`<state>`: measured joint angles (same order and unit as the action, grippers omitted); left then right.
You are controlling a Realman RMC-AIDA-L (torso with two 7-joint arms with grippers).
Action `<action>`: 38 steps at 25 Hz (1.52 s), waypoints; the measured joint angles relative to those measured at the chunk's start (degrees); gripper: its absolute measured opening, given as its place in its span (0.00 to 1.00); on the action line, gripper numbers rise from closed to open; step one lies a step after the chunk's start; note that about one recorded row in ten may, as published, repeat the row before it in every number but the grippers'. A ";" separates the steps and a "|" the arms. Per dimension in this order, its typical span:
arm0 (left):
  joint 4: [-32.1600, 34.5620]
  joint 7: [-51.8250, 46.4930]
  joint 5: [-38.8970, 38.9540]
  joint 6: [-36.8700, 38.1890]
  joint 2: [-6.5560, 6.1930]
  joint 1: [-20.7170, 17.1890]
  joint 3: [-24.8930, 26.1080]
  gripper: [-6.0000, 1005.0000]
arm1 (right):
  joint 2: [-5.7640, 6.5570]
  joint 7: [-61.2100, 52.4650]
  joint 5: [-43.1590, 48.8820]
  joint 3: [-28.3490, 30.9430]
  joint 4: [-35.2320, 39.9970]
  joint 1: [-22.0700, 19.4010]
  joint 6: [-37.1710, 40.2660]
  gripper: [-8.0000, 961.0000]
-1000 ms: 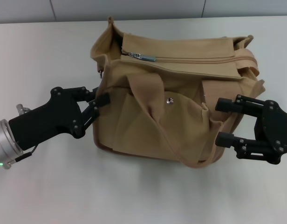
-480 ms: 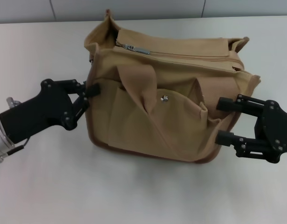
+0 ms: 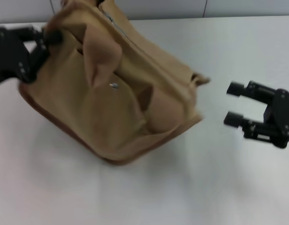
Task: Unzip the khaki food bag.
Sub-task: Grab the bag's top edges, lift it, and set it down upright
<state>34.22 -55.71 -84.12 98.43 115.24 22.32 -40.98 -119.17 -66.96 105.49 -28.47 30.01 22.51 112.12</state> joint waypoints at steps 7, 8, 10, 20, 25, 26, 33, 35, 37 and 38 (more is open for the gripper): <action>0.37 4.88 -2.29 4.51 2.72 3.01 -6.00 0.07 | -0.02 -0.32 -6.41 0.77 -5.63 0.33 -1.90 0.80; -0.86 7.34 -2.62 3.52 3.42 2.83 -7.97 0.07 | -0.04 -0.03 -6.57 0.61 -6.24 0.45 -2.64 0.80; -4.38 11.62 -2.53 2.06 3.76 3.03 -11.07 0.07 | -0.04 0.21 -6.36 0.12 -6.75 0.74 -3.96 0.80; -14.80 21.98 -1.21 1.73 3.78 2.85 -13.90 0.07 | 0.57 2.35 -4.99 -6.29 -3.96 -0.88 -5.21 0.79; -14.98 21.74 -1.29 2.02 3.74 2.54 -14.50 0.07 | 0.16 5.83 -1.40 -6.83 -3.47 -0.31 -6.34 0.79; -15.09 21.79 -1.29 2.08 3.74 2.54 -14.92 0.07 | 0.05 7.02 -0.66 -7.26 -4.01 0.35 -7.71 0.79; -15.44 21.85 -1.28 2.10 3.76 2.67 -15.44 0.07 | -0.22 11.11 -1.13 -8.46 -7.84 3.39 -11.15 0.77; -15.46 21.70 -1.31 2.12 3.76 2.58 -15.47 0.07 | -0.28 11.99 -1.12 -8.73 -9.06 4.64 -12.65 0.75; -15.47 21.62 -1.33 2.12 3.76 2.53 -15.48 0.07 | -0.29 12.06 -1.06 -9.20 -9.31 5.04 -13.14 0.69; -15.47 21.60 -1.35 2.12 3.75 2.48 -15.48 0.07 | -0.29 12.10 -1.05 -9.80 -9.41 5.31 -13.50 0.66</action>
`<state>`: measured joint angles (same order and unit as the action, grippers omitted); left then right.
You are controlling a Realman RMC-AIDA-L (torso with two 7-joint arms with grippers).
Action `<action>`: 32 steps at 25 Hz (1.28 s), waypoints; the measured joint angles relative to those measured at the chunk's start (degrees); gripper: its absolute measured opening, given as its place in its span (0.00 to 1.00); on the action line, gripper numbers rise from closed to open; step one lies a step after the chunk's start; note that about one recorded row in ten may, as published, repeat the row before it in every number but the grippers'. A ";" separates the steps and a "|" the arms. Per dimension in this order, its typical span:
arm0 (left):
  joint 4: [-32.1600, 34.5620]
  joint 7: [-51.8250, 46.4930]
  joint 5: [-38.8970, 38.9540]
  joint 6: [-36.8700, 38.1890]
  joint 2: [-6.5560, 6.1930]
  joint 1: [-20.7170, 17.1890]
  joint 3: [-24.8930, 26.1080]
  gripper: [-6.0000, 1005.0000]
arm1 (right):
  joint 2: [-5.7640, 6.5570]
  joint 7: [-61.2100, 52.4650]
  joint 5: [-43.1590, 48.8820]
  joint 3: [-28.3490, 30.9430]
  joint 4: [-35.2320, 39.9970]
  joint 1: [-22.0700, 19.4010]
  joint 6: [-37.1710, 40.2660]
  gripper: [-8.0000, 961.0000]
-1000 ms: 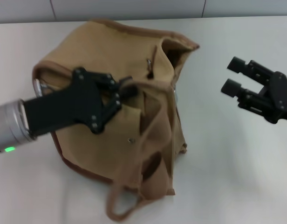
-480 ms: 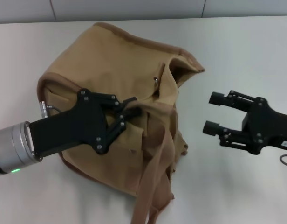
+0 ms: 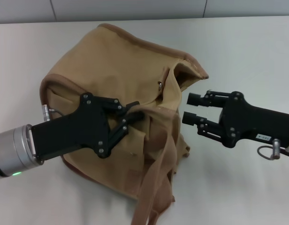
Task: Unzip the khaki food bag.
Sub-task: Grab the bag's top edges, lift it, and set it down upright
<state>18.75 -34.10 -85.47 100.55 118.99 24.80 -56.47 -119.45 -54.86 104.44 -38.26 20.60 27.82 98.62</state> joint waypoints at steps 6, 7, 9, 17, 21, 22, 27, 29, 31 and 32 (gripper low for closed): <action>-0.03 0.00 -0.07 -0.09 -0.04 -0.12 -0.04 0.07 | -0.06 0.20 -0.14 -3.68 -1.32 1.44 -1.29 0.45; -0.03 -0.01 -0.07 -0.16 -0.02 -0.13 -0.04 0.07 | -0.09 0.21 -0.18 -4.36 -1.59 1.72 -1.49 0.40; -0.03 -0.02 -0.08 -0.27 0.02 -0.14 -0.05 0.07 | -0.09 0.21 -0.25 -4.45 -1.65 1.82 -1.56 0.32; -0.10 -0.12 -0.13 -0.26 0.02 -0.34 -0.05 0.07 | -0.16 -0.47 -0.40 -3.68 -3.75 3.70 -2.64 0.21; -0.15 -0.21 -0.15 -0.13 0.01 -0.37 -0.05 0.07 | -0.17 -0.50 -0.42 -3.70 -4.16 4.26 -3.00 0.21; -0.15 -0.24 -0.15 -0.12 0.01 -0.37 -0.05 0.07 | -0.17 -0.51 -0.43 -3.97 -4.41 4.74 -3.39 0.21; -0.14 -0.33 -0.21 0.12 0.01 -0.37 -0.05 0.07 | -0.15 -0.53 -0.07 -4.59 -5.00 5.39 -3.56 0.22; -0.13 -0.34 -0.22 0.13 0.01 -0.37 -0.05 0.07 | -0.14 -0.53 -0.02 -4.99 -5.01 5.43 -3.56 0.22; -0.12 -0.35 -0.25 0.15 0.01 -0.37 -0.05 0.07 | -0.13 -0.54 0.01 -6.12 -5.02 5.52 -3.56 0.22; -0.12 -0.35 -0.24 0.15 0.01 -0.37 -0.05 0.07 | -0.12 -0.55 -0.02 -6.71 -5.03 5.54 -3.56 0.21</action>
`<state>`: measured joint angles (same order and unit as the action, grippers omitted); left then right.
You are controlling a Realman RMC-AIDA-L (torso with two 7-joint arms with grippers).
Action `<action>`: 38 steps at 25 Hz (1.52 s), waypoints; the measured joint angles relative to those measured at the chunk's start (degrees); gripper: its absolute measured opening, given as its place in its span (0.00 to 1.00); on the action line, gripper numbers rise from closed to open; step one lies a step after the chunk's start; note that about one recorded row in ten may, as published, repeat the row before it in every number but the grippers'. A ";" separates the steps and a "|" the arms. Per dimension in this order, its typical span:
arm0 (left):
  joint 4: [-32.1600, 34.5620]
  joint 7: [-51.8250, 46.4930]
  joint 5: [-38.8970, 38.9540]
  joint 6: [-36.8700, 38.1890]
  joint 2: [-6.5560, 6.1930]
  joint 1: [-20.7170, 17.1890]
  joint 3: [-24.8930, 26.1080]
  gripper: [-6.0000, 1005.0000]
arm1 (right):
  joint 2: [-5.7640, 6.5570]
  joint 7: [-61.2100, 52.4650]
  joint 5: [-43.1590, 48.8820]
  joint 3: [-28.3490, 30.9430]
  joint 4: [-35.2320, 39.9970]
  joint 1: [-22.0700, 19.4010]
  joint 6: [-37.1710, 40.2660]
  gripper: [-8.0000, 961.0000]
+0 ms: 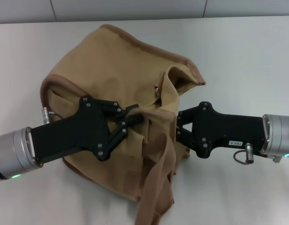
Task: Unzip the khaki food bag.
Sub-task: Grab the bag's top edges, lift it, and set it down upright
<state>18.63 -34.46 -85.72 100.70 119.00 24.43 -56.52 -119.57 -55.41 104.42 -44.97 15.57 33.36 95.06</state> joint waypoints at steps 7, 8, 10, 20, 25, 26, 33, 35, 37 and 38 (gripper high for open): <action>0.01 0.05 0.02 -0.04 0.00 0.00 0.01 0.07 | 0.03 -0.02 -0.18 -0.07 -0.02 0.03 -0.01 0.03; 0.01 0.10 0.03 -0.08 0.00 0.00 0.01 0.07 | 0.04 -0.03 -0.19 0.01 -0.01 0.00 0.00 0.02; 0.00 0.19 0.05 -0.18 0.01 0.01 0.05 0.07 | 0.04 -0.03 -0.19 0.36 0.05 -0.20 0.01 0.02; -2.33 -0.07 7.63 -0.21 -0.05 -1.23 0.50 0.07 | 0.13 0.21 -0.24 0.60 0.25 -0.86 -1.18 0.01; -3.09 -0.08 11.37 0.48 -0.02 -1.83 0.54 0.07 | 0.13 0.20 -0.24 0.23 0.04 -1.10 -3.10 0.01; -3.09 -0.08 11.37 0.48 -0.02 -1.83 0.54 0.07 | 0.13 0.20 -0.24 0.23 0.04 -1.10 -3.10 0.01; -4.97 -0.15 16.42 2.63 0.09 -1.91 0.62 0.07 | 0.19 0.45 -0.24 0.67 0.26 -2.24 -3.35 0.01; -6.20 -0.17 19.06 3.27 0.09 -1.93 0.63 0.07 | 0.18 0.55 -0.22 0.68 0.35 -2.72 -3.42 0.01; -6.70 -0.17 19.96 3.27 0.09 -1.92 0.63 0.07 | 0.18 0.65 -0.21 0.68 0.38 -2.92 -3.42 0.01; -7.34 -0.17 21.08 3.26 0.10 -1.88 0.63 0.07 | 0.18 0.79 -0.21 0.68 0.40 -3.10 -3.42 0.01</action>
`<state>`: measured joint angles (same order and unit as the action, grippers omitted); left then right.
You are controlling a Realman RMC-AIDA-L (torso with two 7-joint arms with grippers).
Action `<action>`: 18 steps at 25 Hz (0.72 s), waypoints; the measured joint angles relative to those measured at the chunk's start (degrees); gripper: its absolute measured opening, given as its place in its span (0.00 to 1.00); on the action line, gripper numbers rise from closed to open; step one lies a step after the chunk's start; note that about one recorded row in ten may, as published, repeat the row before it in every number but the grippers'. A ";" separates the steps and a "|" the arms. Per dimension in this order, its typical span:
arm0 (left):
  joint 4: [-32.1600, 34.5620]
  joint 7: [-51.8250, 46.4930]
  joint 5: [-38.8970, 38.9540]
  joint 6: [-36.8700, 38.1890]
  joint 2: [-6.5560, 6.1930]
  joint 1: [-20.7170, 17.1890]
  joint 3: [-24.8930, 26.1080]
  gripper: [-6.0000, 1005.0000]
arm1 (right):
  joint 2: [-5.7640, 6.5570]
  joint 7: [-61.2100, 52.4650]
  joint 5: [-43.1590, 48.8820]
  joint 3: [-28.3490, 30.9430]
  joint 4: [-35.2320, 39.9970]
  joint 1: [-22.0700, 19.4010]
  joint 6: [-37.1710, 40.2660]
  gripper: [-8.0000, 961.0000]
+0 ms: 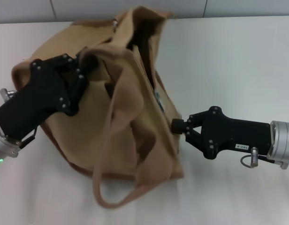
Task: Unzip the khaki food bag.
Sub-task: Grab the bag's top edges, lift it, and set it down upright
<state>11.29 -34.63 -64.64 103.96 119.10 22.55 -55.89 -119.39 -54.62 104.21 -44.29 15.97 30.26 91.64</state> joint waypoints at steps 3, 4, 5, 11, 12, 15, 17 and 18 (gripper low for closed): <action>-1.69 0.00 3.22 -0.11 0.08 0.15 -0.01 0.07 | 0.07 0.58 0.01 0.07 0.02 -0.51 0.31 0.01; -1.75 0.00 3.54 -0.13 0.08 0.19 -0.12 0.07 | 0.09 0.68 0.01 0.21 0.02 -0.60 0.37 0.01; -1.79 0.00 3.68 -0.15 0.08 0.24 -0.22 0.07 | 0.10 0.70 -0.02 0.60 0.03 -0.65 0.37 0.01; -1.86 0.00 3.18 -0.18 0.08 0.62 -1.56 0.07 | 0.12 0.27 -3.18 4.43 -0.11 -1.22 0.50 0.01; -1.87 0.00 3.07 -0.40 0.08 0.73 -2.88 0.07 | 0.13 0.23 -4.85 4.57 -0.01 -1.27 0.81 0.02; -1.88 0.00 3.07 -0.69 0.09 0.86 -4.24 0.07 | 0.13 0.77 -5.47 4.31 0.15 -0.93 1.03 0.02; -1.89 0.01 3.07 -1.16 0.08 1.05 -6.02 0.07 | 0.12 1.48 -5.30 4.04 0.91 0.03 0.82 0.03; -1.89 0.01 3.07 -1.16 0.08 1.05 -6.02 0.07 | 0.12 1.48 -5.30 4.04 0.91 0.03 0.82 0.06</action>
<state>9.40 -34.62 -61.57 102.79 119.18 23.60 -61.90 -119.26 -53.14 98.91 -40.26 16.88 30.29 92.46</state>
